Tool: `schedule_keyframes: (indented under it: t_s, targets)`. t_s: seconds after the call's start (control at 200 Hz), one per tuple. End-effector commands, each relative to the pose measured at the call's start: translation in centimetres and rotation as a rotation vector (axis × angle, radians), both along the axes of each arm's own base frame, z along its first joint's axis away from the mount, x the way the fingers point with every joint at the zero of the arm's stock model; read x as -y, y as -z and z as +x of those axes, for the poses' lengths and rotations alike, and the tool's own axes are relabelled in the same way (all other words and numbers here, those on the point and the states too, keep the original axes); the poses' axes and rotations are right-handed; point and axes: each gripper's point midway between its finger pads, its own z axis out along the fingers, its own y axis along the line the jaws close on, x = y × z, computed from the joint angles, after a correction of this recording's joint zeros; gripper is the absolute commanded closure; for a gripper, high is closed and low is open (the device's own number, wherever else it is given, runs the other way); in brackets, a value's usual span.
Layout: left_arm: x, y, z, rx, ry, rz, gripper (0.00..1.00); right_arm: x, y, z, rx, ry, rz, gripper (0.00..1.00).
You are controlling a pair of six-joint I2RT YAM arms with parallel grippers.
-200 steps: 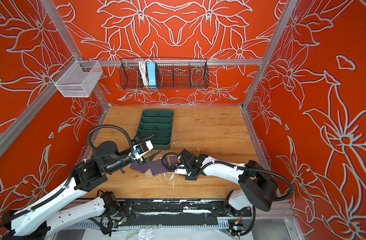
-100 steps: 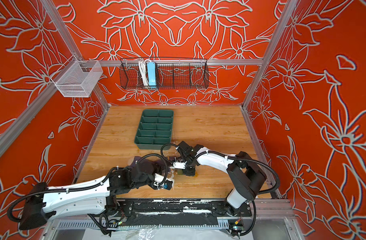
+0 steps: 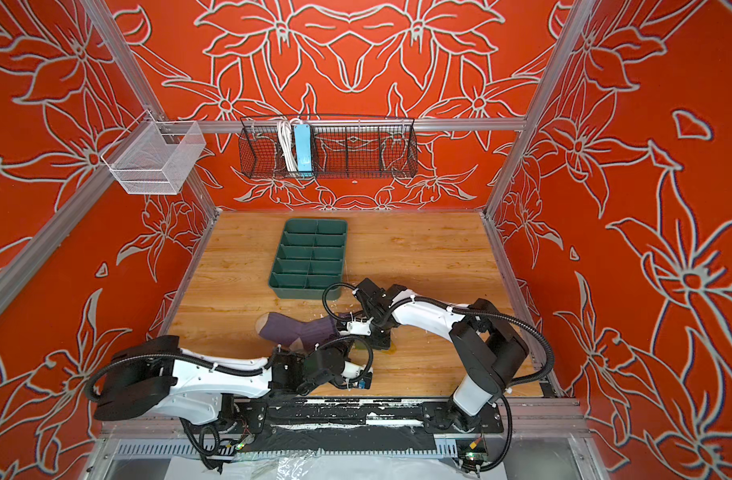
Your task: Roll the socks
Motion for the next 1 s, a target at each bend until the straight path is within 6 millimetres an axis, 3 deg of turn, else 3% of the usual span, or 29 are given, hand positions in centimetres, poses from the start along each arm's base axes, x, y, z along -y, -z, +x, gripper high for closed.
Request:
schedule_keyframes:
  t_s: [0.0,0.325,0.53,0.701,0.771,0.941,0.996]
  targets:
    - [1.6,-1.9,2.0,0.051,-0.108,-0.135,0.35,2.9,3.3,-4.1,-0.147,-0.034,-0.111,1.00]
    - [3.4,1.6,4.0,0.010,-0.176,-0.130,0.38,2.5,2.7,-4.2,-0.157,-0.031,-0.086,1.00]
    - [2.8,4.2,5.4,0.026,-0.228,-0.095,0.47,2.1,2.1,-5.0,-0.185,-0.036,-0.050,1.00]
    - [3.1,5.2,5.8,0.028,-0.237,-0.072,0.57,2.0,1.5,-5.2,-0.176,-0.044,-0.022,1.00]
    - [2.7,5.2,6.5,-0.003,-0.283,-0.081,0.63,1.9,1.3,-5.0,-0.160,-0.040,-0.005,1.00]
    - [2.7,5.9,5.9,-0.069,-0.283,-0.050,0.93,1.8,0.8,-4.5,-0.118,-0.038,0.009,1.00]
    - [2.5,6.3,5.5,-0.097,-0.275,-0.016,0.97,1.9,0.5,-4.2,-0.088,-0.029,0.010,1.00]
